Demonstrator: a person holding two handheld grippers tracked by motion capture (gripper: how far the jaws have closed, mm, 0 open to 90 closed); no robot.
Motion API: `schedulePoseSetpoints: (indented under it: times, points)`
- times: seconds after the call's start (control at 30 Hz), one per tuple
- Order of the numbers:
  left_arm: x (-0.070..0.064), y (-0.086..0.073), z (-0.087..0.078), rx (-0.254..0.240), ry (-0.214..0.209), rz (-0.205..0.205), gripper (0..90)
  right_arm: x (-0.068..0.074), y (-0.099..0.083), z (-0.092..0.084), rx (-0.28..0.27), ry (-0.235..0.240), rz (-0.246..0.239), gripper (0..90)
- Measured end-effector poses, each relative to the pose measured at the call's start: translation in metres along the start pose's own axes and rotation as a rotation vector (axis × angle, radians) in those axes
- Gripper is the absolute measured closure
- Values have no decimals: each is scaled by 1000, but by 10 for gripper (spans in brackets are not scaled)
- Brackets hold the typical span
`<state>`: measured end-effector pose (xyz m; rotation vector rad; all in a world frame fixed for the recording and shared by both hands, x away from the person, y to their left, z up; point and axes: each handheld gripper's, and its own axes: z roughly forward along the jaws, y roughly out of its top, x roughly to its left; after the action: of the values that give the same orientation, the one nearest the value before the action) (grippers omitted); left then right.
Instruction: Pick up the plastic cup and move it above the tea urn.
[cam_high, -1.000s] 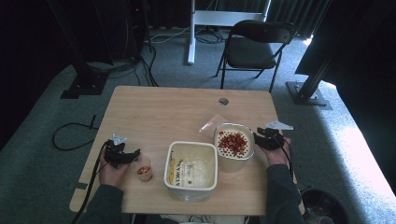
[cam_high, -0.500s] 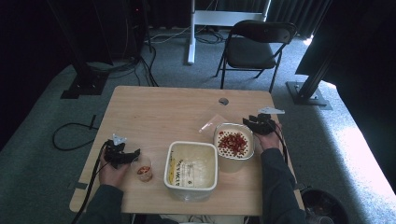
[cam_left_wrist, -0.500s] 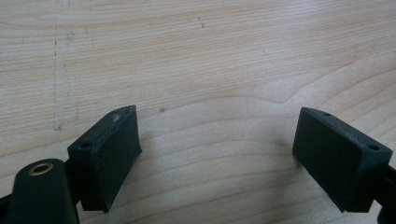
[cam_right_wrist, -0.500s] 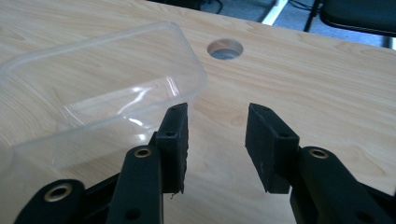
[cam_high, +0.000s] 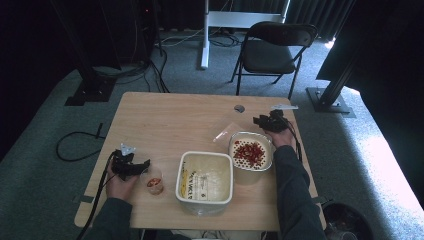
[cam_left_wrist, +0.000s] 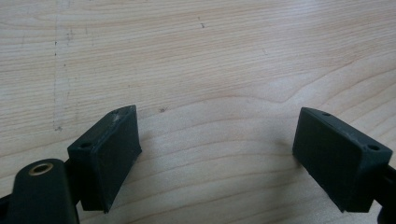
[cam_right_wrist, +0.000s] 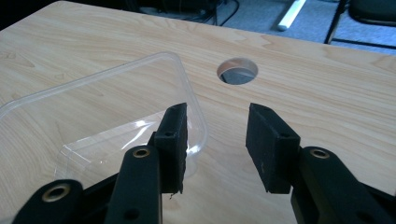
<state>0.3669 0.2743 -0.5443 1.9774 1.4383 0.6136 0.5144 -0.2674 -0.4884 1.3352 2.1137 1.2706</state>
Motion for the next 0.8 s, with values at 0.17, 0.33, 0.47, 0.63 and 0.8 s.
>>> schedulePoseSetpoints:
  times: [0.17, 0.33, 0.47, 0.63, 0.8]
  points:
    - [0, 0, 0, -1, 0, 0, 154, -1, 1, 17, 47, 27, -6, 596]
    - [0, 0, 0, 0, 0, 0, 154, 3, 5, 20, 82, -18, -43, 801]
    - [0, 0, 0, 0, 0, 0, 154, -1, 3, 11, 99, -63, -32, 838]
    - [0, 0, 0, 0, -1, 1, 154, -4, -6, -9, 114, -102, -16, 835]
    - [0, 0, 0, 0, -1, 0, 154, -4, -21, -28, 123, -57, -36, 769]
